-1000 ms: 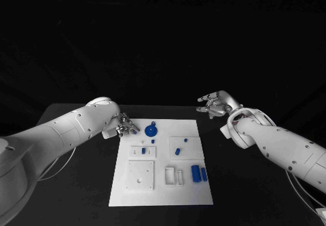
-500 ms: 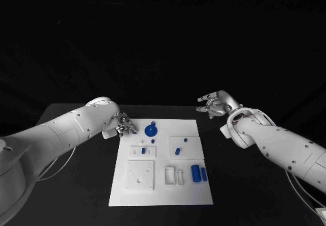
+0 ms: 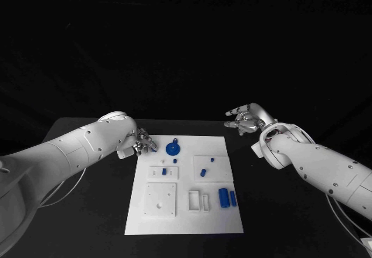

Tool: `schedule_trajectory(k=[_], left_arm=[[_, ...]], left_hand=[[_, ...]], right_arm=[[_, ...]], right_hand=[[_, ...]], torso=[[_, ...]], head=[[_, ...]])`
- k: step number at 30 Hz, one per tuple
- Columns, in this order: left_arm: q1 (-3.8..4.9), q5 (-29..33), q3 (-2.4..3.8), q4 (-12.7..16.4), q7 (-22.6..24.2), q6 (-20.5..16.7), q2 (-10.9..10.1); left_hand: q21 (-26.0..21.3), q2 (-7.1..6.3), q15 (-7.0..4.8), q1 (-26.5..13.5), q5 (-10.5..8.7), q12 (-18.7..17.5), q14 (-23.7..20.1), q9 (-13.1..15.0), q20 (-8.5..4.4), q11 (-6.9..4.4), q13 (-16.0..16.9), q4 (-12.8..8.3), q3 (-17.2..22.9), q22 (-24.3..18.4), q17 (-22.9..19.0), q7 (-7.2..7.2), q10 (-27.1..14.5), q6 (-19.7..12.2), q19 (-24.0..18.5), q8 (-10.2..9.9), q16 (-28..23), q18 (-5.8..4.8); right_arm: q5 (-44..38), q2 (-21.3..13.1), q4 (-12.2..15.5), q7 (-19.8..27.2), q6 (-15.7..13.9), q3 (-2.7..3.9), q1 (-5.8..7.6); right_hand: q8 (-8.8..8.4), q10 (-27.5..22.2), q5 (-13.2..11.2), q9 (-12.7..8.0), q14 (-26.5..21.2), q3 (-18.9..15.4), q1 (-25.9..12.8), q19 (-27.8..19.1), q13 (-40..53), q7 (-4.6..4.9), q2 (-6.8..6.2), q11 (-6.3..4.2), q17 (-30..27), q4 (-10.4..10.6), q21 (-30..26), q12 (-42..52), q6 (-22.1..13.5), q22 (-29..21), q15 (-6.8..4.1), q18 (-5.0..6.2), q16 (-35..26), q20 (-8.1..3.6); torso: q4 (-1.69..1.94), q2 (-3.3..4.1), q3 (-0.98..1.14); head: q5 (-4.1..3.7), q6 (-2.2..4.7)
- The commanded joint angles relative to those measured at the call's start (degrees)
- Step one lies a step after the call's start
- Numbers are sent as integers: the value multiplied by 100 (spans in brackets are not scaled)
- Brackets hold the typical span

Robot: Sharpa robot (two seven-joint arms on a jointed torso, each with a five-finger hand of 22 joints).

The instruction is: Assemble the parts on the task board

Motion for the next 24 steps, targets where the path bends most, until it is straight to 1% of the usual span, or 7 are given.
schedule_trajectory(k=[1,6,10,15,18,19,24], left_arm=[[7,46,6,132,-63,-272,-44],[58,130,11,511,-251,-371,-219],[132,177,10,1022,-418,-472,-473],[178,194,2,1580,-561,-618,-757],[185,198,-15,1797,-608,-703,-867],[188,199,-37,1920,-629,-755,-933],[190,202,-152,2397,-692,-937,-1195]], left_hand=[[57,-10,-9,-114,120,-11,45,1639,-23,-6,-17,-343,385,112,23,-69,65,115,-8,446,35,-47],[116,-54,-13,-236,404,-39,107,1701,-18,-21,-17,-444,471,113,59,-95,154,227,12,419,52,-21],[190,-75,-19,-383,684,-51,184,1791,-8,-44,3,-570,537,117,118,-125,270,336,36,424,77,10],[278,-62,-21,-564,804,-135,295,1991,34,-53,-6,-681,604,112,230,-161,420,432,62,408,41,76],[304,-66,-21,-612,838,-137,330,2068,53,-48,7,-735,607,110,310,-164,450,493,60,358,12,105],[334,-44,-14,-656,854,-128,368,2167,72,-50,17,-794,603,104,411,-168,453,542,53,265,-30,129],[365,-53,-22,-710,946,-39,464,2182,112,-78,-3,-838,590,105,671,-197,473,659,79,208,16,179]], right_arm=[[-11,3,-1,11,48,3,0],[-11,5,-22,8,63,3,0],[-11,15,-62,7,85,3,0],[-11,23,-117,4,110,2,0],[-11,33,-142,5,119,2,0],[-11,40,-156,6,126,2,0],[-14,64,-206,10,157,1,-1]], right_hand=[[23,-13,-32,0,18,40,1,189,-4,-8,-28,-18,-5,1,20,-26,-42,-8,-7,73,-35,-2],[22,-16,-34,-1,17,37,2,187,-2,-8,-31,-18,-2,0,23,-23,-42,-8,-7,72,-32,-1],[22,-16,-34,-1,17,37,2,187,-2,-8,-31,-18,-2,0,23,-23,-42,-8,-7,72,-32,-1],[22,-16,-34,-1,17,37,2,187,-2,-8,-31,-18,-2,0,23,-23,-42,-8,-7,72,-32,-1],[22,-16,-34,-1,17,37,2,187,-2,-8,-31,-18,-2,0,23,-23,-42,-8,-7,72,-32,-1],[22,-16,-34,-1,17,37,2,187,-2,-8,-31,-18,-2,0,23,-23,-42,-8,-7,72,-32,-1],[23,-21,-25,0,8,38,1,182,2,-6,-24,-16,-5,-4,19,-21,-44,-7,-5,71,-38,0]], torso=[[9,-3,-1],[23,-29,6],[41,-71,13],[89,-131,18],[99,-146,13],[104,-155,13],[116,-190,11]], head=[[17,3],[51,-13],[60,-40],[57,-76],[56,-94],[59,-94],[64,-116]])
